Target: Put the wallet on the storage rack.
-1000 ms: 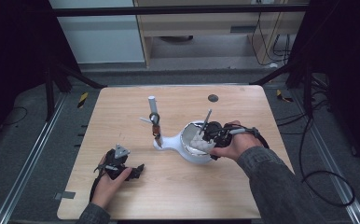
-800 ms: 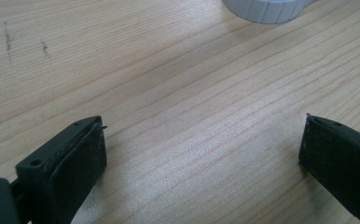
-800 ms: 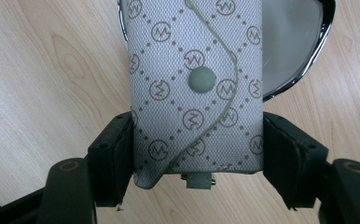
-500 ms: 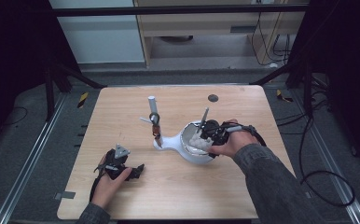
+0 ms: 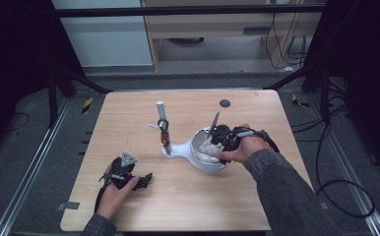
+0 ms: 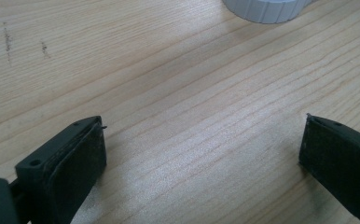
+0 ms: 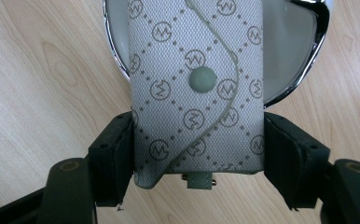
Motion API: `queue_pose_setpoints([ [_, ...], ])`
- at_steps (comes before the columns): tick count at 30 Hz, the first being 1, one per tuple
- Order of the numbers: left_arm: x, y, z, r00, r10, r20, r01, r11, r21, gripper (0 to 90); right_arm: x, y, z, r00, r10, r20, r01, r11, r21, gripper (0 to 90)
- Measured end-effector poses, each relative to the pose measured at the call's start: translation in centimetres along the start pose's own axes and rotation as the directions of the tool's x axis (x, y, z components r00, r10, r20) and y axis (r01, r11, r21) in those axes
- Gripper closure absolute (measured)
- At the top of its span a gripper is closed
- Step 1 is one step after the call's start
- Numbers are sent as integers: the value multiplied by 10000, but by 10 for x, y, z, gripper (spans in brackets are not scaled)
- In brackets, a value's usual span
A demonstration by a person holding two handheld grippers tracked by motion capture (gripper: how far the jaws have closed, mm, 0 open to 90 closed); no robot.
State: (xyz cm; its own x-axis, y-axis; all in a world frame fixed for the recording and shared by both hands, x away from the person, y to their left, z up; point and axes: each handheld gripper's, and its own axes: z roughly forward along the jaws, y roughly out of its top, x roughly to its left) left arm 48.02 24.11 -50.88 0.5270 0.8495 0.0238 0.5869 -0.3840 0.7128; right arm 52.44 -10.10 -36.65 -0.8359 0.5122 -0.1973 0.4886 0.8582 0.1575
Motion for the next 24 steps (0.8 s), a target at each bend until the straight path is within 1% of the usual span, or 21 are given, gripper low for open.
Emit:
queue_pose_setpoints([
  [6,0,0,0,10000,3,8,-3,10000,-1,0,1,3,1,10000,47,43,-47,10000,-18,310],
  [10,0,0,0,10000,9,13,-9,10000,2,0,1,5,2,10000,-3,16,3,10000,-74,310],
  [13,0,0,0,10000,10,14,-10,10000,1,0,1,6,3,10000,-66,47,66,9999,-83,310],
  [17,0,0,0,10000,15,17,-15,10000,0,0,2,7,4,9998,0,179,2,9999,-112,310],
  [23,0,0,0,10000,18,23,-18,10000,-3,0,3,9,6,9998,-6,202,9,9999,-140,310],
  [24,0,0,0,10000,16,24,-16,10000,-8,0,3,9,7,9997,-71,219,75,9998,-182,310],
])
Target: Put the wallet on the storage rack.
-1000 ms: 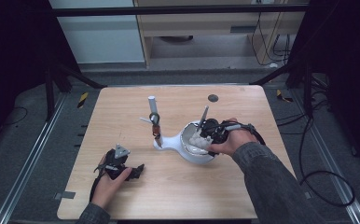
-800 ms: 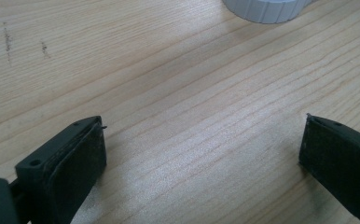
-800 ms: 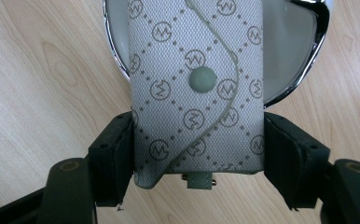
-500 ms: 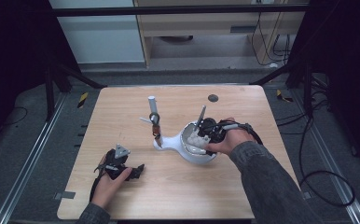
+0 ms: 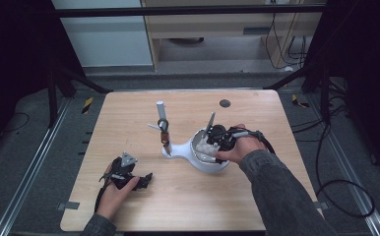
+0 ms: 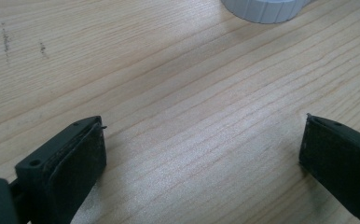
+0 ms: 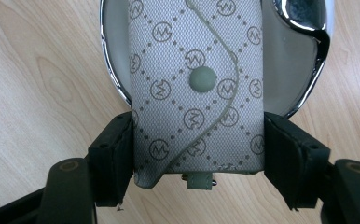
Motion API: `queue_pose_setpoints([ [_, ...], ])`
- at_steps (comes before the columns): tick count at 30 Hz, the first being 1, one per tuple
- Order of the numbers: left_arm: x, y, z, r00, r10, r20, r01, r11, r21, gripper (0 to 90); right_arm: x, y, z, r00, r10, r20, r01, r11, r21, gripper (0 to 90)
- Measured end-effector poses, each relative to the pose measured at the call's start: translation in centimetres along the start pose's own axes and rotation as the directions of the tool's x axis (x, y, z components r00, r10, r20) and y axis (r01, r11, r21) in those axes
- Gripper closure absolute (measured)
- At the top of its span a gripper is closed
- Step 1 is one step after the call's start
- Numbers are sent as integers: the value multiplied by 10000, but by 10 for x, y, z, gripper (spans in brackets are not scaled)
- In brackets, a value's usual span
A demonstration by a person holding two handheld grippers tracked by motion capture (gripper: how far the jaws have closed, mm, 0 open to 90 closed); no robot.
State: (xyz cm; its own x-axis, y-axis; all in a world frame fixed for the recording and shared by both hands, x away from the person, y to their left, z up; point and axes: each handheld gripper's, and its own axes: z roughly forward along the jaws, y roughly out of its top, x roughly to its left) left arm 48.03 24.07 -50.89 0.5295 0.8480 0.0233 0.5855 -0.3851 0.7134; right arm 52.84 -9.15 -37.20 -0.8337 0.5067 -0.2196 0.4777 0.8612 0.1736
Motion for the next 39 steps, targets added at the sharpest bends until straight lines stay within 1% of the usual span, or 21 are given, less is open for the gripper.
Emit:
queue_pose_setpoints([
  [7,0,0,0,10000,0,-2,0,10000,-11,0,0,0,1,10000,75,26,-74,10000,-66,309],
  [9,0,0,0,10000,2,-1,-2,10000,-9,0,2,1,1,9999,115,-27,-116,9999,-17,309],
  [11,0,0,0,10000,2,0,-2,10000,-10,0,2,1,2,10000,-9,10,9,10000,22,308],
  [14,0,0,0,10000,21,6,-21,10000,5,0,2,3,3,10000,-3,-34,3,10000,-13,308],
  [15,0,0,0,10000,25,8,-25,10000,9,0,3,3,3,10000,68,-69,-68,10000,40,307],
  [16,0,0,0,10000,28,10,-28,10000,12,0,2,4,3,10000,-38,-26,38,10000,32,307],
  [20,0,0,0,10000,32,15,-32,10000,14,0,2,4,4,10000,-31,-15,31,10000,48,307],
  [25,0,0,0,10000,20,26,-20,10000,2,0,1,5,4,10000,98,19,-98,9999,129,306],
  [30,0,0,0,10000,21,29,-21,10000,-2,0,0,5,5,9999,105,9,-105,9999,123,305],
  [32,0,0,0,10000,25,26,-25,10000,-8,0,0,5,6,9999,111,-4,-111,9999,66,294],
  [33,0,0,0,10000,23,26,-23,10000,-12,0,0,5,6,9998,165,-61,-165,9999,-4,265],
  [34,0,0,0,10000,24,24,-24,10000,-12,0,1,5,6,9998,196,-12,-196,9996,-203,200],
  [35,0,0,0,10000,24,25,-24,10000,-12,0,0,5,5,9996,272,-63,-274,9993,-249,183],
  [38,-1,0,0,10000,28,32,-28,10000,0,0,1,5,2,9993,367,-79,-370,9986,-378,176],
  [39,-1,0,0,10000,28,32,-28,10000,5,0,1,5,1,9995,325,-54,-327,9986,-412,179],
])
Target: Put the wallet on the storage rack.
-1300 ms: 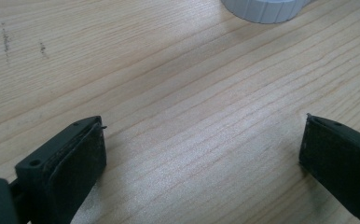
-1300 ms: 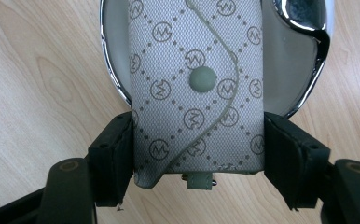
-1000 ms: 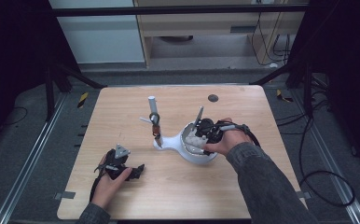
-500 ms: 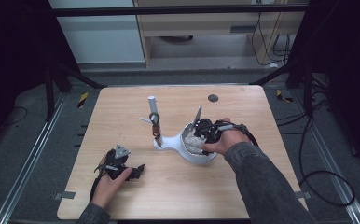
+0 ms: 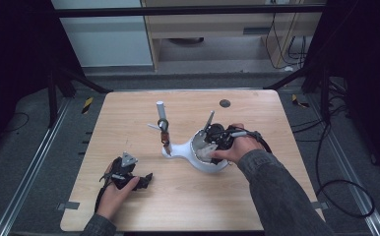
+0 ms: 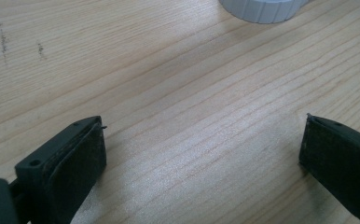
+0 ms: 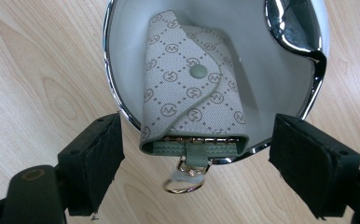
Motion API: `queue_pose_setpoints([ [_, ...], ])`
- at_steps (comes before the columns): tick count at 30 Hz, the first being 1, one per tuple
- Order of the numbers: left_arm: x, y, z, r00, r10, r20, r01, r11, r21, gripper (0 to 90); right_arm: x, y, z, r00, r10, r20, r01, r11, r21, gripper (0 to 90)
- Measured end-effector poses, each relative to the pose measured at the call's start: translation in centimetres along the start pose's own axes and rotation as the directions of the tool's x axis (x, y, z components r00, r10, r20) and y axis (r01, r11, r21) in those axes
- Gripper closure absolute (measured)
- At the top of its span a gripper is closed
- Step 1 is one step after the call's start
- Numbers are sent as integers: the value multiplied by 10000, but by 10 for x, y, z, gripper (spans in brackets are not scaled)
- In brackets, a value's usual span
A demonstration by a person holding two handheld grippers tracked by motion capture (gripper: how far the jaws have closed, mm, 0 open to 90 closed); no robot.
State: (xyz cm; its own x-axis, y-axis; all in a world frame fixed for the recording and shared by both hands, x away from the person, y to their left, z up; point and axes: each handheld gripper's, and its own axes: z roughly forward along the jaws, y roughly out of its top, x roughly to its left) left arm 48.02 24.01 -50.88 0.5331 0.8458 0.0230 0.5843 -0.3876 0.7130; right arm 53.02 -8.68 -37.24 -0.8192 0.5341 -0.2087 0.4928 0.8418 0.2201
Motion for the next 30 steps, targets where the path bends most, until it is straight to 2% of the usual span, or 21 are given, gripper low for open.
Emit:
queue_pose_setpoints([
  [30,0,0,0,10000,-7,-6,7,10000,-20,0,1,-2,-3,9999,29,-140,-31,9999,-109,201],
])
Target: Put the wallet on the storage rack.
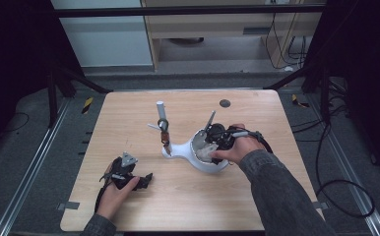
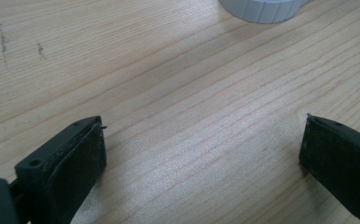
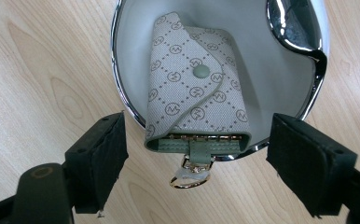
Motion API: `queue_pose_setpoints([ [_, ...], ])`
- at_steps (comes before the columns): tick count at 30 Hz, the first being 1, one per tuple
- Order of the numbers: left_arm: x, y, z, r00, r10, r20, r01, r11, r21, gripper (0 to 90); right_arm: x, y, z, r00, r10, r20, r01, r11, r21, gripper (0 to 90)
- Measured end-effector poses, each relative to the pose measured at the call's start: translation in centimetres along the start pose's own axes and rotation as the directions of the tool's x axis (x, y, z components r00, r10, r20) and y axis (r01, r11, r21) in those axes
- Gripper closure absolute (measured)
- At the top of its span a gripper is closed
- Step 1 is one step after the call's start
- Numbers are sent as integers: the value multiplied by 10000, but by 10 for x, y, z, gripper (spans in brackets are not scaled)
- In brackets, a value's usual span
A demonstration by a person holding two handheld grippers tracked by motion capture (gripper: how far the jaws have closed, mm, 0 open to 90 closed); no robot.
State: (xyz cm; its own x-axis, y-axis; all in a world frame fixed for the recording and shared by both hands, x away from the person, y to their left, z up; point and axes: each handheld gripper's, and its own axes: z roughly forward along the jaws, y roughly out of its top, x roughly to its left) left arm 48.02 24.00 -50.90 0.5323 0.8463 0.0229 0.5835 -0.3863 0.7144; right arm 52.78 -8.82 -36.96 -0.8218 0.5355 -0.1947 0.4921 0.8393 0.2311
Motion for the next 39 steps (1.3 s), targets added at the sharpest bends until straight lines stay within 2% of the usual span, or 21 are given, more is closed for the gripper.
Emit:
queue_pose_setpoints([
  [14,0,0,0,10000,3,1,-3,10000,3,0,1,-3,-4,9999,-20,-113,18,9997,-253,212],
  [29,0,0,0,10000,6,-3,-6,10000,-2,0,-4,-22,-7,9980,438,-454,-475,9953,-842,212],
  [39,0,0,0,10000,-17,-2,17,10000,-4,0,-8,-34,-12,9971,641,-414,-683,9914,-1115,181],
])
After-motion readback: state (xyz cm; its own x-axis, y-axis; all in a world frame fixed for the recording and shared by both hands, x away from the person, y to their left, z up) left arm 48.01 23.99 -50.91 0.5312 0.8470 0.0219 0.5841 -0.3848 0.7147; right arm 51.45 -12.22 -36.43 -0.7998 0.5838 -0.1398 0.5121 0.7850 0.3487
